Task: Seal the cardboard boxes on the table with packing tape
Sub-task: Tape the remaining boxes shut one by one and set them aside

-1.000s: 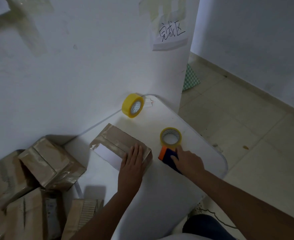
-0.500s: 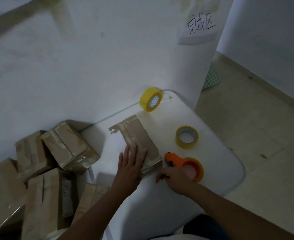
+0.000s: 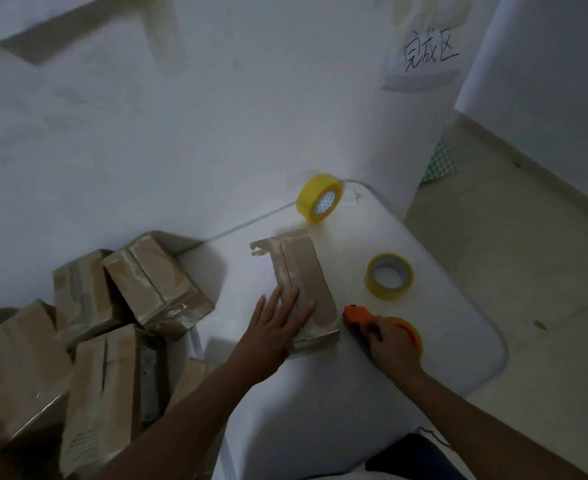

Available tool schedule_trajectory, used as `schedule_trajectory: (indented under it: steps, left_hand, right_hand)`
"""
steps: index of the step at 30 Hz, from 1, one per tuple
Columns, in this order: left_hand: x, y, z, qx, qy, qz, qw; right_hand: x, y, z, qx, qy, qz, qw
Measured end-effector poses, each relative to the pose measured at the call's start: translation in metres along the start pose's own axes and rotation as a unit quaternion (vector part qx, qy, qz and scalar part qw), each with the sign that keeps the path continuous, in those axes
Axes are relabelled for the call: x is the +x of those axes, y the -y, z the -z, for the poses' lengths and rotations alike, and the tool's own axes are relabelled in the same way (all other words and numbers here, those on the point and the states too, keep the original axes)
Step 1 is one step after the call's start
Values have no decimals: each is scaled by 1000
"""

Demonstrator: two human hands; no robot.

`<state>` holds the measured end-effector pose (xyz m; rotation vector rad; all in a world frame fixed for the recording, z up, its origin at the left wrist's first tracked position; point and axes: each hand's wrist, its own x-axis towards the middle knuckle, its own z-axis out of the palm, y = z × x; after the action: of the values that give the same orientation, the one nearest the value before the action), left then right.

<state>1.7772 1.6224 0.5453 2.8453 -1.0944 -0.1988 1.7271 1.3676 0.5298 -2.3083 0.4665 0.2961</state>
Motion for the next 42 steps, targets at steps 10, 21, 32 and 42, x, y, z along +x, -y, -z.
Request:
schedule_trajectory:
  steps: [10, 21, 32, 42]
  left_hand:
    - [-27, -7, -1, -69, -53, 49, 995]
    - [-15, 8, -5, -99, -46, 13, 994]
    - [46, -28, 72, -420, -48, 192, 885]
    - [63, -61, 104, -776, 58, 342, 526]
  right_hand:
    - [4, -33, -1, -87, 95, -25, 991]
    - [0, -13, 65, -42, 9, -6, 999]
    - [-10, 27, 118, 50, -35, 20, 998]
    - [-19, 55, 120, 38, -26, 108, 993]
